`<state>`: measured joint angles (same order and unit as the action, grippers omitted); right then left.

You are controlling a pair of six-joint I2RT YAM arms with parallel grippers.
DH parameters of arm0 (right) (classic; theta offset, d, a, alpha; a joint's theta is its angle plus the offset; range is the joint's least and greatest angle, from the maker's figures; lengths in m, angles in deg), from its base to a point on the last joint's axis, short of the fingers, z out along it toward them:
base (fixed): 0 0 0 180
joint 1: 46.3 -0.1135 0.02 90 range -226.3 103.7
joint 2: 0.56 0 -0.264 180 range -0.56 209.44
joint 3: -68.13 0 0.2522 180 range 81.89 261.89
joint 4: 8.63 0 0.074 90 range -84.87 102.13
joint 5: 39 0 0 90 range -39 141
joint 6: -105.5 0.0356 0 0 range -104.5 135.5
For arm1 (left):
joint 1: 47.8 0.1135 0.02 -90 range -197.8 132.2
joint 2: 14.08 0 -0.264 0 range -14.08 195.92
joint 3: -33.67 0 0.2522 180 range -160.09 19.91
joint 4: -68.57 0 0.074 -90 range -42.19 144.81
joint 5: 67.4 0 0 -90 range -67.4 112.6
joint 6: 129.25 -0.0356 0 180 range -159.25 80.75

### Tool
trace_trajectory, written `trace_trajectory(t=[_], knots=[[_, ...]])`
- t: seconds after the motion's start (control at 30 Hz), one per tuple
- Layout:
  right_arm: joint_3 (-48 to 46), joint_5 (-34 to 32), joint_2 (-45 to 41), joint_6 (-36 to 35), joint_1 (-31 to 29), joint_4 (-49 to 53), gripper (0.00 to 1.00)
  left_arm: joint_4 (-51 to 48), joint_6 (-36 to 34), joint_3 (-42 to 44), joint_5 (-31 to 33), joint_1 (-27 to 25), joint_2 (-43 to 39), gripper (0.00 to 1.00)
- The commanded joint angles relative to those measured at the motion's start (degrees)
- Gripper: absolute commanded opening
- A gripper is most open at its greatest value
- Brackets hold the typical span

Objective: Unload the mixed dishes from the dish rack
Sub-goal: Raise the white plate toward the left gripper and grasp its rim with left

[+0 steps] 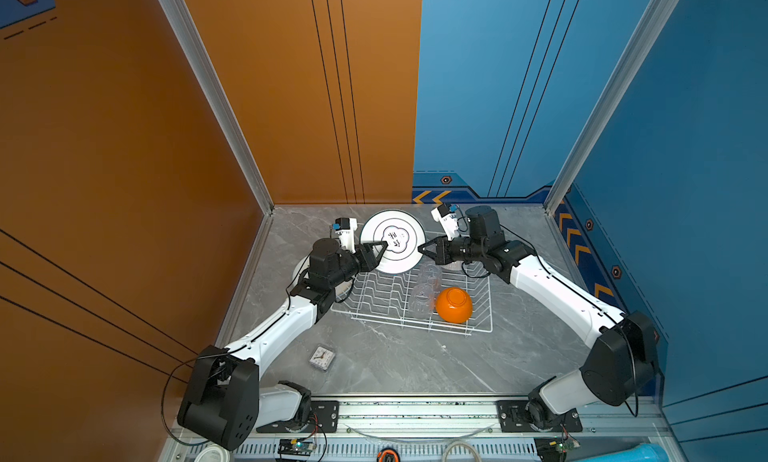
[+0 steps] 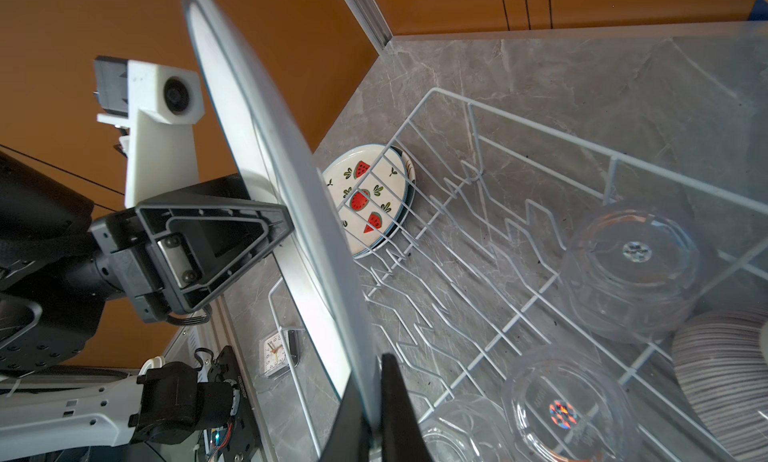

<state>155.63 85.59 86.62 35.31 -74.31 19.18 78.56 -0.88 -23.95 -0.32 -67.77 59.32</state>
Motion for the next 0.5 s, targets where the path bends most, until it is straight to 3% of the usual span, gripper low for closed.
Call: trace_trajectory(t=[0.0, 0.07, 0.23, 0.3, 0.47], knots=[[0.0, 4.5, 0.3, 0.5, -0.5, -3.6, 0.00, 1.2, -1.9, -1.7, -1.7, -1.0, 0.3, 0.39], [-0.2, 4.5, 0.3, 0.7, -0.4, -3.6, 0.00, 1.2, -2.0, -1.6, -1.6, -1.1, -0.1, 0.36], [-0.2, 4.8, 0.3, 0.8, -0.3, -3.7, 0.01, 1.2, -1.8, -1.4, -0.9, -1.0, -0.2, 0.12], [-0.2, 4.8, 0.3, 0.9, -0.2, -3.8, 0.06, 1.2, -1.2, -1.4, -1.0, -0.9, 0.0, 0.01], [-0.5, 5.1, 0.1, 1.1, -0.2, -4.4, 0.14, 1.1, -0.8, -1.4, -0.1, -0.9, 0.1, 0.00]])
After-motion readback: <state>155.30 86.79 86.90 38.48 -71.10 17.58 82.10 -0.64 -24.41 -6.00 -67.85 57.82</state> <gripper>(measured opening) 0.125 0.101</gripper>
